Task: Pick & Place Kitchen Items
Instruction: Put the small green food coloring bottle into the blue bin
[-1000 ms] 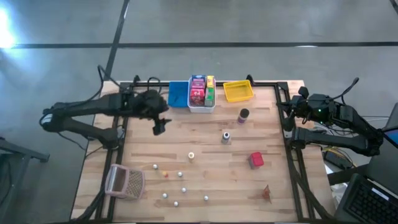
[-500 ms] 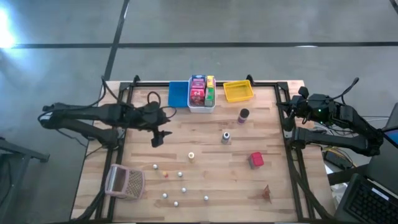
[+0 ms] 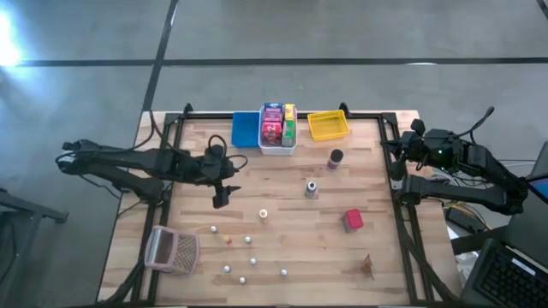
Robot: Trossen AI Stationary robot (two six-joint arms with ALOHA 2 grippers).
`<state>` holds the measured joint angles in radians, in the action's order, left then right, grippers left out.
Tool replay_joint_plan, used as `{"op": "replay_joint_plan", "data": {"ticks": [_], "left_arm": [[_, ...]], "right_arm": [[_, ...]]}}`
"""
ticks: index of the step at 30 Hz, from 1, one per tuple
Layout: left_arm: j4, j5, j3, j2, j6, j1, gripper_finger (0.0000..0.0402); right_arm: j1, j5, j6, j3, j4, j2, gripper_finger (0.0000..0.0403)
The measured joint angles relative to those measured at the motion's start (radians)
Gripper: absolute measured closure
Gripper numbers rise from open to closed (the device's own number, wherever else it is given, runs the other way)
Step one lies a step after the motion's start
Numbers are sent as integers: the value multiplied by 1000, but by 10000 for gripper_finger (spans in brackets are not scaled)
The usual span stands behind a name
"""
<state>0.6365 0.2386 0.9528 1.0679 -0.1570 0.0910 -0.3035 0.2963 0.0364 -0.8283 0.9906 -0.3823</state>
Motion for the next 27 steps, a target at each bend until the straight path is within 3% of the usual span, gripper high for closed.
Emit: {"op": "replay_joint_plan", "data": {"ticks": [14, 27], "left_arm": [[-1, 24, -18, 0, -26, -2, 133], [55, -13, 7, 4, 88, 10, 133]], "right_arm": [[0, 0, -2, 0, 0, 0, 394], [0, 0, -2, 0, 0, 0, 394]]}}
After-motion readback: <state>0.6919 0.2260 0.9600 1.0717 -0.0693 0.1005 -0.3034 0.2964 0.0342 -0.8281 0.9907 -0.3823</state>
